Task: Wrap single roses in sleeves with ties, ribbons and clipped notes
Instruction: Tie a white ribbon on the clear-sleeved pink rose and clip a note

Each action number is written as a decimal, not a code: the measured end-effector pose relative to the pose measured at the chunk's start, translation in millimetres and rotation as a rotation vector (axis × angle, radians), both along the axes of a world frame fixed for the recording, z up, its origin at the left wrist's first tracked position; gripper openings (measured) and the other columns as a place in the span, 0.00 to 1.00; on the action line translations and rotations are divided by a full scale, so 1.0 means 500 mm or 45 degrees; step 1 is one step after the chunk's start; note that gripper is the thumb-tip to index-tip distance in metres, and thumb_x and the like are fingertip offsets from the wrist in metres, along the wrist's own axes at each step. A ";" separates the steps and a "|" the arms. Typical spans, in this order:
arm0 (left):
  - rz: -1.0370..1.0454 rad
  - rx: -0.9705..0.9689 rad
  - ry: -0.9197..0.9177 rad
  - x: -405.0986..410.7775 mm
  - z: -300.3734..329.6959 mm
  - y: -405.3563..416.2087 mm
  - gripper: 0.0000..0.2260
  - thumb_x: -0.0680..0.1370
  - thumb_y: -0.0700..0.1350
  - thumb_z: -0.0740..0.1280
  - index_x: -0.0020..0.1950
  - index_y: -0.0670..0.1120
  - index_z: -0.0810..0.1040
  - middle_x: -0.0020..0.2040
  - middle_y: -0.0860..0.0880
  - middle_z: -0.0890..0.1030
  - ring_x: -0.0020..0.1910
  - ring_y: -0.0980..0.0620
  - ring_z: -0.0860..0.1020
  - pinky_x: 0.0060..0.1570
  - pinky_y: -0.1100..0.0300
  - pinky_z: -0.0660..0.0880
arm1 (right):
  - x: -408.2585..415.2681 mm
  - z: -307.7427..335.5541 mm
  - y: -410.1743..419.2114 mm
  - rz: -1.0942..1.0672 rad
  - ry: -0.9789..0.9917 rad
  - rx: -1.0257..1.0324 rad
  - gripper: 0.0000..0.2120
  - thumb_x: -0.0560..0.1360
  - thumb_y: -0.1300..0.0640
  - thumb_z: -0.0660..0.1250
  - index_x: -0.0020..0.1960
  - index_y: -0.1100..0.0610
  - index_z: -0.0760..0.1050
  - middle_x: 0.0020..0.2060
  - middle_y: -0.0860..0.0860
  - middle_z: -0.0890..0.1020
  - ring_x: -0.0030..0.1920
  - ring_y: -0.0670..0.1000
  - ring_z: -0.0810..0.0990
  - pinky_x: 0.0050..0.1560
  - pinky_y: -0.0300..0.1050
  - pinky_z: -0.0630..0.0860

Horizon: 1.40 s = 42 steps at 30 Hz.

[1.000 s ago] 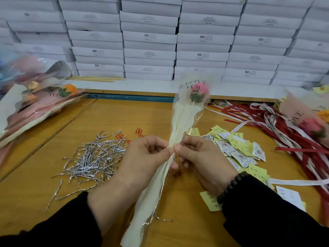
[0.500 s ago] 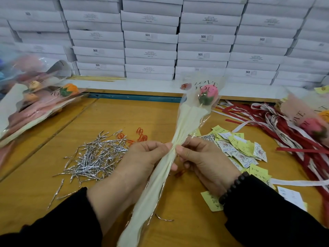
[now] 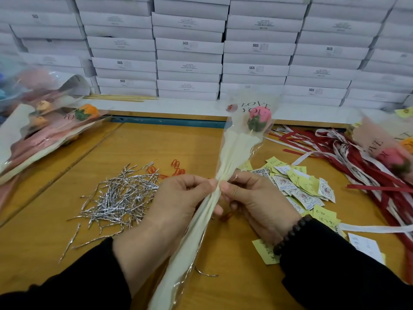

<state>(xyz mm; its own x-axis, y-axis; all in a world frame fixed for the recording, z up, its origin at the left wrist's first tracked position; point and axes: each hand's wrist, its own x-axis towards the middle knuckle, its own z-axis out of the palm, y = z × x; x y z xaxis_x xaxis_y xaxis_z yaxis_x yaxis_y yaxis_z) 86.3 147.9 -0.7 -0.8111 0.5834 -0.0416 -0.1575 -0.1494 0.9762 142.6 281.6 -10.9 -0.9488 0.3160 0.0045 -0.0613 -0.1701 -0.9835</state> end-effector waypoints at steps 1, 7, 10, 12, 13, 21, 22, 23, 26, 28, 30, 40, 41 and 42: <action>-0.008 -0.011 0.040 0.000 0.001 0.000 0.12 0.67 0.47 0.70 0.38 0.38 0.82 0.29 0.39 0.81 0.24 0.49 0.77 0.25 0.64 0.74 | 0.000 0.001 0.000 -0.020 0.011 0.020 0.04 0.69 0.64 0.69 0.37 0.57 0.80 0.26 0.48 0.78 0.27 0.42 0.74 0.27 0.33 0.70; -0.024 -0.038 0.179 0.004 0.013 0.001 0.09 0.62 0.45 0.74 0.37 0.40 0.82 0.34 0.40 0.83 0.24 0.51 0.78 0.29 0.62 0.77 | 0.002 0.008 -0.004 -0.044 0.083 0.172 0.07 0.71 0.63 0.69 0.36 0.56 0.81 0.25 0.48 0.78 0.28 0.41 0.73 0.28 0.31 0.69; 0.030 -0.012 0.145 0.003 0.017 0.003 0.02 0.70 0.35 0.70 0.39 0.37 0.78 0.30 0.42 0.81 0.22 0.53 0.75 0.27 0.64 0.75 | 0.003 0.011 -0.010 -0.065 0.098 0.256 0.05 0.73 0.61 0.68 0.39 0.57 0.81 0.27 0.47 0.79 0.27 0.41 0.73 0.29 0.31 0.70; 0.067 -0.015 0.155 0.001 0.020 0.003 0.01 0.72 0.33 0.68 0.40 0.36 0.77 0.28 0.44 0.80 0.21 0.54 0.75 0.26 0.65 0.75 | 0.001 0.011 -0.017 -0.067 0.082 0.357 0.08 0.75 0.58 0.66 0.39 0.54 0.80 0.27 0.46 0.79 0.27 0.41 0.73 0.29 0.32 0.71; 0.086 -0.022 0.156 -0.001 0.021 0.002 0.02 0.72 0.32 0.68 0.40 0.35 0.76 0.27 0.44 0.80 0.21 0.54 0.75 0.26 0.65 0.75 | 0.000 0.011 -0.020 -0.073 0.067 0.399 0.09 0.76 0.57 0.64 0.38 0.54 0.79 0.27 0.46 0.78 0.26 0.41 0.73 0.29 0.33 0.71; 0.257 0.038 -0.036 -0.027 0.030 -0.015 0.02 0.75 0.31 0.64 0.45 0.37 0.73 0.28 0.42 0.78 0.23 0.52 0.77 0.20 0.66 0.72 | 0.004 0.006 -0.024 -0.030 -0.028 1.203 0.07 0.71 0.60 0.71 0.39 0.50 0.76 0.37 0.44 0.73 0.33 0.39 0.70 0.40 0.37 0.67; 0.266 0.023 -0.017 -0.028 0.031 -0.014 0.03 0.75 0.31 0.64 0.45 0.37 0.73 0.29 0.42 0.77 0.21 0.53 0.76 0.19 0.67 0.71 | 0.005 0.006 -0.028 0.006 -0.040 1.334 0.04 0.71 0.58 0.71 0.41 0.50 0.77 0.39 0.43 0.72 0.35 0.40 0.70 0.42 0.39 0.68; 0.268 0.014 -0.004 -0.027 0.032 -0.014 0.03 0.75 0.31 0.64 0.45 0.37 0.72 0.28 0.43 0.77 0.20 0.54 0.74 0.18 0.68 0.69 | 0.006 0.006 -0.034 0.037 -0.047 1.455 0.03 0.72 0.56 0.70 0.44 0.50 0.77 0.41 0.43 0.70 0.38 0.42 0.71 0.44 0.41 0.69; 0.270 0.005 0.010 -0.028 0.031 -0.013 0.03 0.75 0.31 0.63 0.48 0.36 0.73 0.25 0.45 0.75 0.18 0.56 0.69 0.18 0.68 0.65 | 0.009 0.008 -0.043 0.089 -0.097 1.654 0.07 0.74 0.51 0.67 0.50 0.50 0.77 0.45 0.43 0.68 0.47 0.47 0.74 0.49 0.43 0.71; 0.276 0.003 0.027 -0.030 0.029 -0.011 0.04 0.75 0.31 0.63 0.50 0.35 0.73 0.24 0.47 0.75 0.18 0.56 0.68 0.18 0.68 0.64 | 0.011 0.014 -0.049 0.093 -0.108 1.709 0.06 0.75 0.51 0.65 0.50 0.51 0.76 0.47 0.44 0.69 0.49 0.49 0.74 0.48 0.42 0.70; 0.275 -0.005 0.048 -0.028 0.028 -0.011 0.04 0.75 0.31 0.64 0.50 0.35 0.73 0.24 0.47 0.75 0.18 0.56 0.68 0.18 0.68 0.64 | 0.011 0.016 -0.053 0.089 -0.119 1.737 0.05 0.77 0.52 0.63 0.49 0.52 0.75 0.46 0.45 0.68 0.49 0.49 0.74 0.44 0.41 0.66; 0.303 0.036 0.043 -0.029 0.024 -0.012 0.05 0.75 0.31 0.64 0.50 0.34 0.74 0.29 0.43 0.76 0.20 0.56 0.70 0.19 0.67 0.65 | 0.009 0.013 -0.026 -0.313 -0.117 1.407 0.08 0.80 0.59 0.56 0.43 0.50 0.64 0.36 0.46 0.74 0.33 0.42 0.71 0.31 0.36 0.66; 0.297 0.034 0.038 -0.028 0.022 -0.011 0.04 0.75 0.31 0.64 0.49 0.34 0.74 0.29 0.44 0.76 0.20 0.56 0.70 0.19 0.67 0.65 | 0.008 0.016 -0.024 -0.378 -0.051 1.259 0.09 0.80 0.58 0.57 0.41 0.48 0.64 0.35 0.45 0.74 0.32 0.41 0.71 0.31 0.33 0.67; 0.286 0.030 0.037 -0.027 0.020 -0.009 0.04 0.75 0.31 0.64 0.48 0.34 0.74 0.28 0.44 0.76 0.20 0.56 0.70 0.19 0.67 0.65 | 0.007 0.018 -0.024 -0.406 0.027 1.124 0.10 0.79 0.58 0.59 0.40 0.47 0.65 0.34 0.45 0.74 0.31 0.41 0.72 0.31 0.31 0.68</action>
<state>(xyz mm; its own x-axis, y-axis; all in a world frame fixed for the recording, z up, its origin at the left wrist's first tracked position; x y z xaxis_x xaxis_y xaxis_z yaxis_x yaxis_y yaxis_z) 72.9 143.1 9.4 -0.9215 0.3884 -0.0050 -0.0899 -0.2006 0.9756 146.1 269.6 -1.7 -0.8152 0.4349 0.3825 0.0043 0.6649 -0.7469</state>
